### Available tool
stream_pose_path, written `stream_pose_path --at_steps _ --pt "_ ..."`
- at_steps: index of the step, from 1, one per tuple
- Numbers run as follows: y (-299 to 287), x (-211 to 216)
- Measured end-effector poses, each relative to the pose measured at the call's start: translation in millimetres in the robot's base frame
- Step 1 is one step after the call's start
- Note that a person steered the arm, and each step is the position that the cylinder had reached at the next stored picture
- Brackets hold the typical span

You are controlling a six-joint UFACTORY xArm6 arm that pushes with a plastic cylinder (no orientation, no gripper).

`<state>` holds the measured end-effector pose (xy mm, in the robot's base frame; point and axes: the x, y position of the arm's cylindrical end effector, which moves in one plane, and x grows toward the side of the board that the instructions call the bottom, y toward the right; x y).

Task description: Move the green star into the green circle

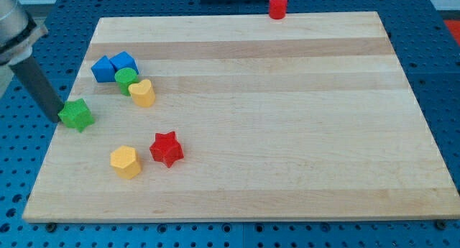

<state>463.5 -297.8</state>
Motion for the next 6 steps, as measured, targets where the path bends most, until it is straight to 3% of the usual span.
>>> stream_pose_path --at_steps 6 --pt "73 30"
